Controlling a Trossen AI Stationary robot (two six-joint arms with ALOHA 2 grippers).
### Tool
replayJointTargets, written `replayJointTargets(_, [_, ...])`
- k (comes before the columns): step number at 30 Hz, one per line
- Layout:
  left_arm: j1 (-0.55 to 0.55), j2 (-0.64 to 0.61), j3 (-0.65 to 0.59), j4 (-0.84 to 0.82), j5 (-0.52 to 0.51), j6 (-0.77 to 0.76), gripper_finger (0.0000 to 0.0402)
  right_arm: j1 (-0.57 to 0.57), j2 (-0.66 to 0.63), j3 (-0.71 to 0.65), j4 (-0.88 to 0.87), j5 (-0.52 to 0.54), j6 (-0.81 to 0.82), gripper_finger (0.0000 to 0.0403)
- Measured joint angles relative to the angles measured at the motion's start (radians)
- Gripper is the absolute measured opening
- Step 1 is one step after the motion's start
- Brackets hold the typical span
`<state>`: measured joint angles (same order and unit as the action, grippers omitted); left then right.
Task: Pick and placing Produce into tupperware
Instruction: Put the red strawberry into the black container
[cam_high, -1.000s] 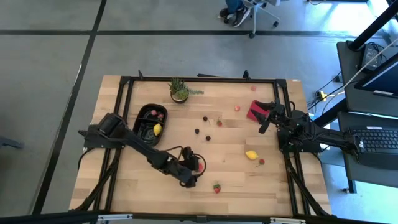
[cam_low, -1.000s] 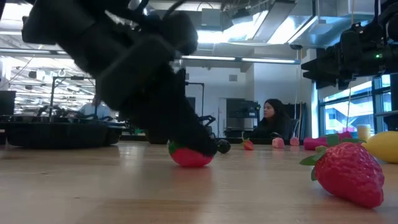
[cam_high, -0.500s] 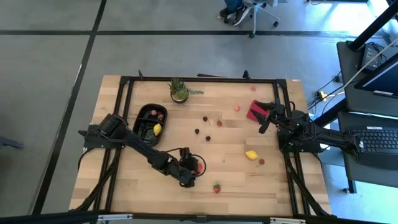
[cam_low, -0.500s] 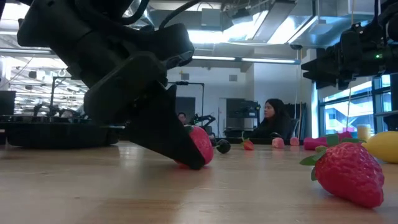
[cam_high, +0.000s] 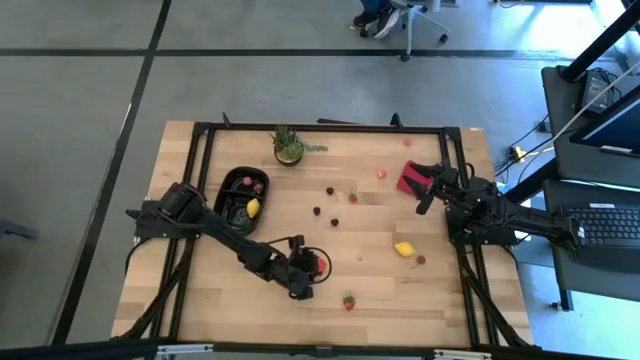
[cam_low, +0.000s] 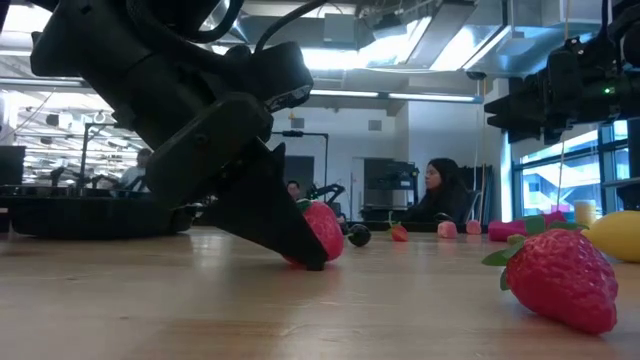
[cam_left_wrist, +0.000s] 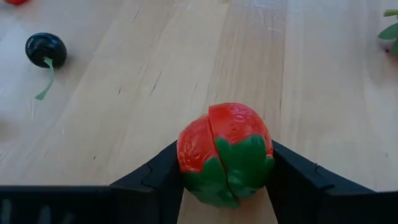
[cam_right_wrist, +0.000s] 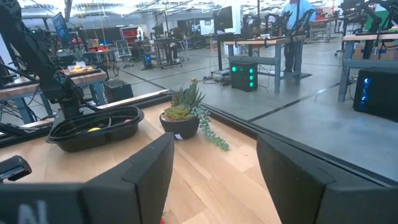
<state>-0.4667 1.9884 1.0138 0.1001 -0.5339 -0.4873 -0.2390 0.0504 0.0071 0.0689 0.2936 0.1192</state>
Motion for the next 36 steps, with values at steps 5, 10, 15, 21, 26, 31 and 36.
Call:
replayJointTargets(5, [0.000,-0.031,-0.001,-0.013,-0.028,0.032,0.0180,0.000,0.000,0.000,0.000,0.000,0.000,0.0232])
replayJointTargets(10, [0.004,-0.172,-0.001,-0.158,-0.087,0.023,0.0172,0.000,0.000,0.000,0.000,0.000,0.001,0.0232])
replayJointTargets(15, [0.041,-0.390,-0.001,-0.506,-0.184,-0.215,0.0176,0.000,0.000,0.000,0.000,0.000,0.002,0.0232])
replayJointTargets(21, [0.123,-0.610,-0.001,-0.916,-0.210,-0.610,0.0170,0.000,0.000,0.000,0.000,0.000,0.002,0.0232])
replayJointTargets(26, [0.255,-0.704,-0.001,-1.270,-0.073,-0.902,0.0173,0.000,0.000,0.000,0.000,0.000,0.001,0.0232])
replayJointTargets(31, [0.426,-0.702,-0.001,-1.379,0.024,-0.911,0.0175,0.000,0.000,0.000,0.001,0.000,0.000,0.0232])
replayJointTargets(36, [0.577,-0.675,-0.001,-1.328,0.079,-0.771,0.0171,0.000,0.000,0.000,0.001,0.000,0.002,0.0232])
